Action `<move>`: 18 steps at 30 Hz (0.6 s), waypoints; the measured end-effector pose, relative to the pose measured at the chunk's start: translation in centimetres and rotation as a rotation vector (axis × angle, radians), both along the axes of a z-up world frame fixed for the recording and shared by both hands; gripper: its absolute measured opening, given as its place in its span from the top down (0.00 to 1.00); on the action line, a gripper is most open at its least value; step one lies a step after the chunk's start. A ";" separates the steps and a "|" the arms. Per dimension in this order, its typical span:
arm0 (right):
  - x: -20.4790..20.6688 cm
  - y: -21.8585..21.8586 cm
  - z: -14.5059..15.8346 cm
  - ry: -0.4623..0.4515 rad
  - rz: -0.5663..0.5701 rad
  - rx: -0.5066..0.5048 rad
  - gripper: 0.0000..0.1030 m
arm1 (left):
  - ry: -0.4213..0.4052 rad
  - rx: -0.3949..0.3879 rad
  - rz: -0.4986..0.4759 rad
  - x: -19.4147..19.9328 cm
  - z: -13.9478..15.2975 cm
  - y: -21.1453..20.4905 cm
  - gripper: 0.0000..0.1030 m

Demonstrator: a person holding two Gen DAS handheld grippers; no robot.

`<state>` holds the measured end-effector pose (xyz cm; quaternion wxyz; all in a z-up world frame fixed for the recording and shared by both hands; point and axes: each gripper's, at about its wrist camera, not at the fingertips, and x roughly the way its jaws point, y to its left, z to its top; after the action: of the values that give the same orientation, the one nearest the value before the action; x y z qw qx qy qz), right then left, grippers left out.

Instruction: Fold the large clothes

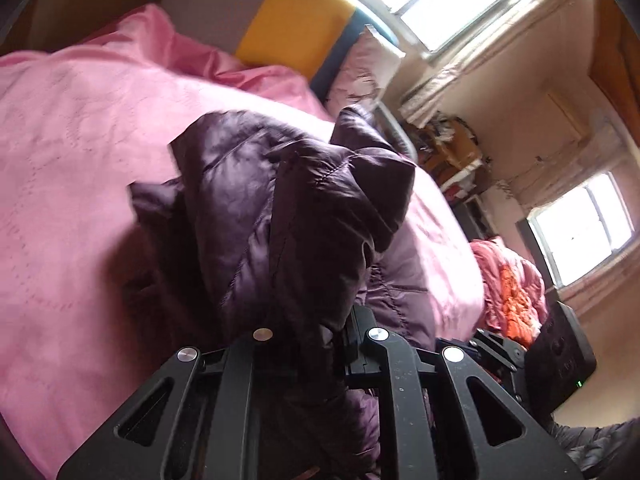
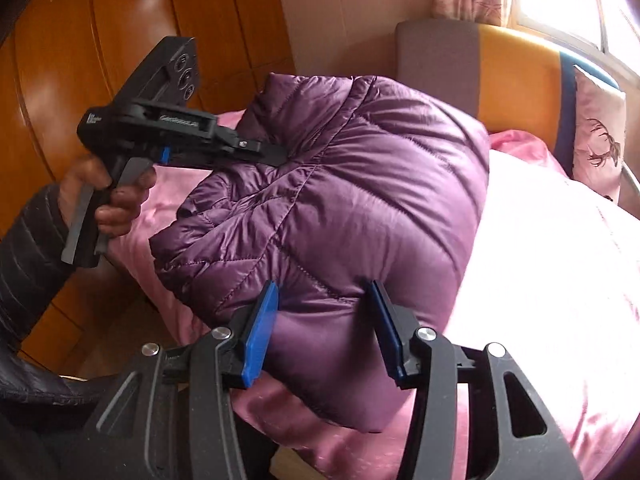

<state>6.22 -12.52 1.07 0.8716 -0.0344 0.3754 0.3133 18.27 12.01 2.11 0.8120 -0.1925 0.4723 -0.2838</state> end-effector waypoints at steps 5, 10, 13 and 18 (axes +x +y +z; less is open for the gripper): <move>-0.9 4.6 -2.6 -0.023 0.046 -0.094 0.54 | 0.109 0.062 0.173 -0.6 -4.5 2.7 0.79; -0.3 5.7 -3.0 -0.020 0.101 -0.161 0.54 | 0.084 0.071 0.239 -1.9 -5.4 3.2 0.71; 0.9 3.7 -1.2 0.045 0.187 -0.105 0.54 | 0.038 0.145 0.255 -2.4 -4.9 2.5 0.64; 4.7 -0.9 4.3 0.012 0.105 0.091 0.40 | -0.010 0.199 0.290 -3.0 -4.3 2.4 0.50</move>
<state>10.88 -13.41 5.39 0.8525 -0.0124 0.3636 0.3754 15.22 14.41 -2.18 0.8617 -0.1759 0.4615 -0.1165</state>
